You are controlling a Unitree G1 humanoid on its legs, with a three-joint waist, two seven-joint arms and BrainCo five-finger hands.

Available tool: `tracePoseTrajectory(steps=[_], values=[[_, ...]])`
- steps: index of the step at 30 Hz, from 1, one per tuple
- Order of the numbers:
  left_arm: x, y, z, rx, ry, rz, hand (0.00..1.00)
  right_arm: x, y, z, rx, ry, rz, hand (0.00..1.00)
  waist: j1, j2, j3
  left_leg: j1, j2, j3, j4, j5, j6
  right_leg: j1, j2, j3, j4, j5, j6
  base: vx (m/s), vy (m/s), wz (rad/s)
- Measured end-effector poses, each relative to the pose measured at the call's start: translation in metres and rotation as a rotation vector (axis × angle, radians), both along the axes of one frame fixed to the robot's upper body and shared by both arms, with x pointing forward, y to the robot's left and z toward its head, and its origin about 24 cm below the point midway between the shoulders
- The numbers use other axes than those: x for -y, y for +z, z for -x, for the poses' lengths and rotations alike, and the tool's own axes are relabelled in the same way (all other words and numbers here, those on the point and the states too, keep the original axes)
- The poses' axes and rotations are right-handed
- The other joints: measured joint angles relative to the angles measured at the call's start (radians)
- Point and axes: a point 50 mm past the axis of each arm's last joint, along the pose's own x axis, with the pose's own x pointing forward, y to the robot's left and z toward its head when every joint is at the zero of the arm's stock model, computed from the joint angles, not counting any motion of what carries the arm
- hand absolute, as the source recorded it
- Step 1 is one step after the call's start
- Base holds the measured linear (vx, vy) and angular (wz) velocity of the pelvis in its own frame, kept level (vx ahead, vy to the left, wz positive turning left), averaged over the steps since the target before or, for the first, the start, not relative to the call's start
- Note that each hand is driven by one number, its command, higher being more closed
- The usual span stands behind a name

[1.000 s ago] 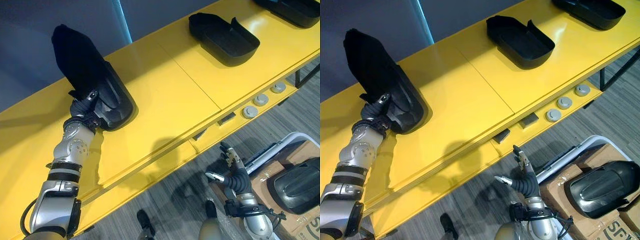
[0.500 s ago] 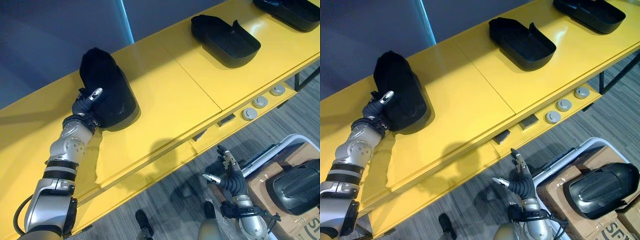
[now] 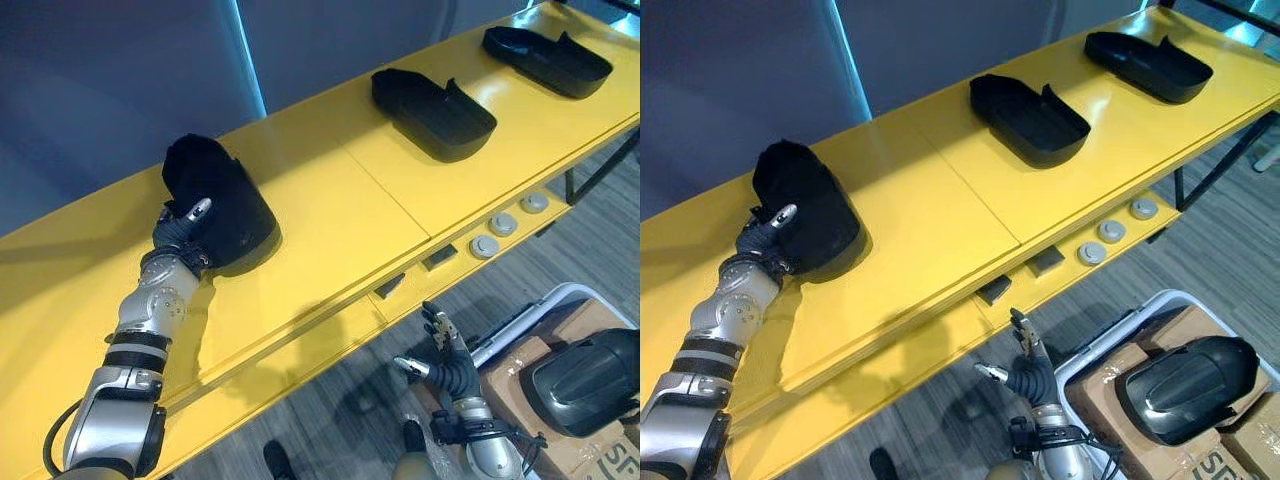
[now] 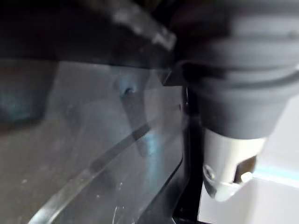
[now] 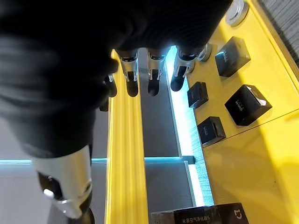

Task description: Walk over and take plastic housings, then place them on the shelf

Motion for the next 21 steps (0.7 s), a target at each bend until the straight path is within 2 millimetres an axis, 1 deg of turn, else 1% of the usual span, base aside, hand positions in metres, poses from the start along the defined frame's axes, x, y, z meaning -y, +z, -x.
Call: tracePoseTrajectory(steps=[1,5,12,17,21], values=[[-0.004,-0.003,0.000,-0.022,0.032,-0.033,0.00,-0.002,-0.001,0.001,-0.008,0.007,-0.015,0.00,-0.005,-0.001,-0.005,0.003,0.002,0.002,0.000,-0.001,-0.001,0.001,0.002,0.001,-0.001,0.000,0.000,-0.01,0.003,-0.05],[-0.011,-0.010,0.000,-0.090,0.077,-0.064,0.00,-0.007,-0.007,0.006,-0.037,0.026,-0.027,0.00,-0.011,-0.001,-0.023,0.014,0.010,0.011,0.000,-0.004,-0.007,0.003,0.011,0.013,-0.001,0.001,-0.001,-0.01,-0.002,-0.11],[-0.013,-0.015,0.000,-0.143,0.096,-0.089,0.00,-0.010,-0.011,0.011,-0.059,0.035,-0.032,0.00,-0.020,-0.001,-0.045,0.015,0.012,0.013,0.000,-0.004,-0.008,0.003,0.013,0.015,-0.002,0.002,-0.002,0.00,0.000,0.00],[-0.015,-0.019,-0.001,-0.164,0.107,-0.081,0.00,-0.010,-0.011,0.011,-0.060,0.035,-0.033,0.00,-0.020,0.000,-0.051,0.021,0.012,0.014,0.000,-0.004,-0.008,0.009,0.013,0.014,-0.002,0.002,-0.003,0.00,0.000,0.00],[-0.011,-0.022,-0.001,-0.138,0.134,-0.018,0.00,-0.010,-0.014,0.014,-0.076,0.035,-0.034,0.00,-0.019,0.001,-0.053,0.028,0.012,0.013,0.000,-0.005,-0.010,0.019,0.012,0.013,-0.004,0.002,-0.002,0.00,0.000,0.00]])
